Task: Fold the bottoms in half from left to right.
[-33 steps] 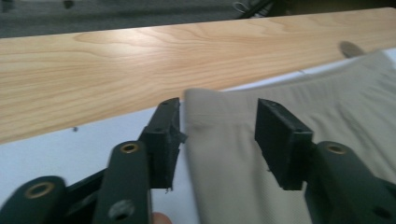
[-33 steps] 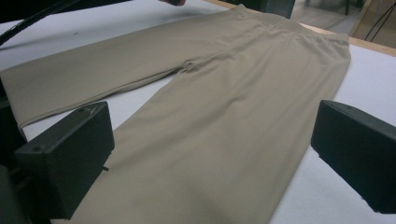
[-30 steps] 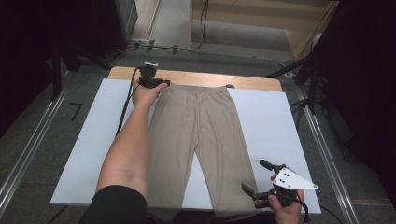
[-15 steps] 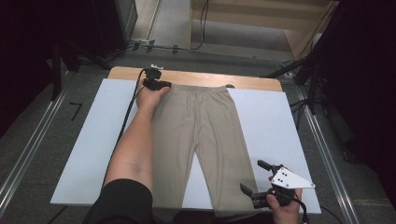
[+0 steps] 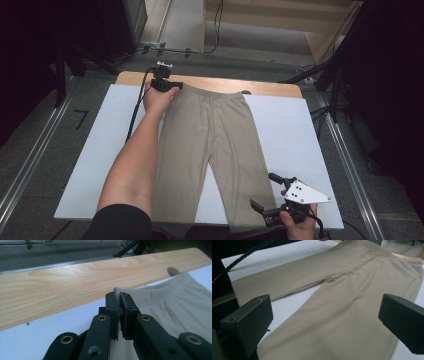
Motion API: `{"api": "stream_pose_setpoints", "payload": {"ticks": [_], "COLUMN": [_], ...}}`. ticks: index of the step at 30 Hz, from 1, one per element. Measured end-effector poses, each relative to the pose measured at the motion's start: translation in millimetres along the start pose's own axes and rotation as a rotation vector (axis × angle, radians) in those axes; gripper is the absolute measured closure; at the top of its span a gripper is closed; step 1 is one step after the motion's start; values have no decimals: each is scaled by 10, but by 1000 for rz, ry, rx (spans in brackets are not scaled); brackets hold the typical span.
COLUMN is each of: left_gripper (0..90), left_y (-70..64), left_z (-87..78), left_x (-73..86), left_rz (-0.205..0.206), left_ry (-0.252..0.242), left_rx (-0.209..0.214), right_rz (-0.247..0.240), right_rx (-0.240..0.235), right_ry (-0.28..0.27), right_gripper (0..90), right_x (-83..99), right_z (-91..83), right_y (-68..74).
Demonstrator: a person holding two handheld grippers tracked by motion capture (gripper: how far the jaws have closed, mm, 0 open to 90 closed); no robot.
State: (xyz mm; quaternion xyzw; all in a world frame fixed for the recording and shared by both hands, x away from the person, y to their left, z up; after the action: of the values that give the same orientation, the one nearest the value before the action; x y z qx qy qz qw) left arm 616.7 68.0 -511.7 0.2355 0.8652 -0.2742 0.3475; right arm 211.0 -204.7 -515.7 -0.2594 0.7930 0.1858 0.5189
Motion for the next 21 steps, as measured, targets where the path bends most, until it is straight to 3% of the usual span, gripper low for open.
{"api": "stream_pose_setpoints", "payload": {"ticks": [7, 10, 15, 17, 20, 21], "left_gripper": [871, 869, 868, 868, 868, 868], "left_y": [-297, -421, -557, -583, -603, -603], "left_z": [-189, -260, -333, -350, -360, -360], "left_x": [-126, -158, -192, -202, -198, -198], "left_rz": [41, 58, 103, 108, 121, 121], "left_ry": [-16, -18, -14, -16, -8, -8], "left_rx": [50, 63, 54, 54, 48, 48], "right_rz": [3, -12, -35, -35, -28, -28], "right_rx": [-40, -97, -149, -155, -194, -194], "right_ry": [-2, 13, 35, 40, 56, 56], "right_gripper": [0, 0, 4, 158, 190, 190], "right_x": [-172, -256, -399, -438, -472, -472], "right_z": [58, 140, 354, 455, 620, 620], "right_y": [289, 510, 876, 1029, 1280, 1280]}}
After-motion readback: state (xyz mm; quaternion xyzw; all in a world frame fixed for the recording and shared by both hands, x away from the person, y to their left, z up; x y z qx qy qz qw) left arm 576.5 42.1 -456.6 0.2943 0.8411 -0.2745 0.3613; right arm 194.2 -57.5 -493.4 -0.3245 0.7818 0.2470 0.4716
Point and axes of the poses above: each handheld gripper's, and its own axes: z roughly forward along the jaws, x roughly out of its underside, y roughly to its left, the point moved 8 cm from there along z, roughly forward along the jaws, and after that the axes turned 7 degrees about x, right-handed, at the moved point
